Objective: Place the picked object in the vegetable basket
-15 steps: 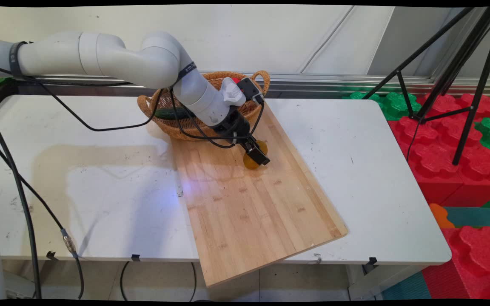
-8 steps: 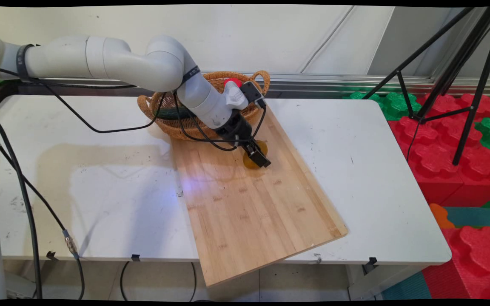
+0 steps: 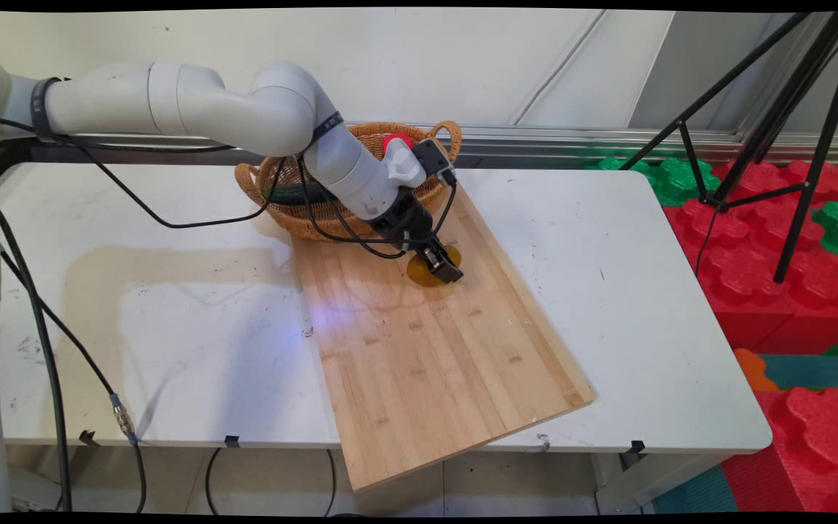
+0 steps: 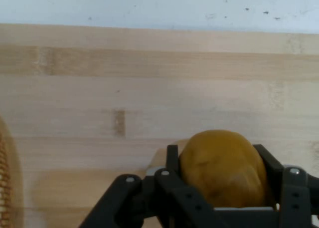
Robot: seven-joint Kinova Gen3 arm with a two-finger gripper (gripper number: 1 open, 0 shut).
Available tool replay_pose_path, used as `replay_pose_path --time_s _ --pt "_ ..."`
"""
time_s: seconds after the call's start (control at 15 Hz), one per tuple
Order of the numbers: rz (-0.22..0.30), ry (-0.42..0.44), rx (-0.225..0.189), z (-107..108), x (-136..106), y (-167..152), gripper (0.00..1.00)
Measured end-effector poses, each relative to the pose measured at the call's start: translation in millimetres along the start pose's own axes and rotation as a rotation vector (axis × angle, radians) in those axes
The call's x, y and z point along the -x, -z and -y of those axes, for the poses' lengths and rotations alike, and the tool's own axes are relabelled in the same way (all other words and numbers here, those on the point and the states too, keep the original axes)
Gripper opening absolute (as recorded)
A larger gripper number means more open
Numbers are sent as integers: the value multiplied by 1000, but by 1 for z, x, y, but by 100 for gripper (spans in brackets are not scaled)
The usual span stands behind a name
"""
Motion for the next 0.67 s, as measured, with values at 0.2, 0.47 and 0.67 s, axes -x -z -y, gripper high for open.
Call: replay_pose_path --time_s 0.2,0.47,0.67 --pt "-3 -5 1 0 0 3 0" --pt "-21 -23 6 -2 0 17 0" --pt "-55 -45 8 -3 0 37 0"
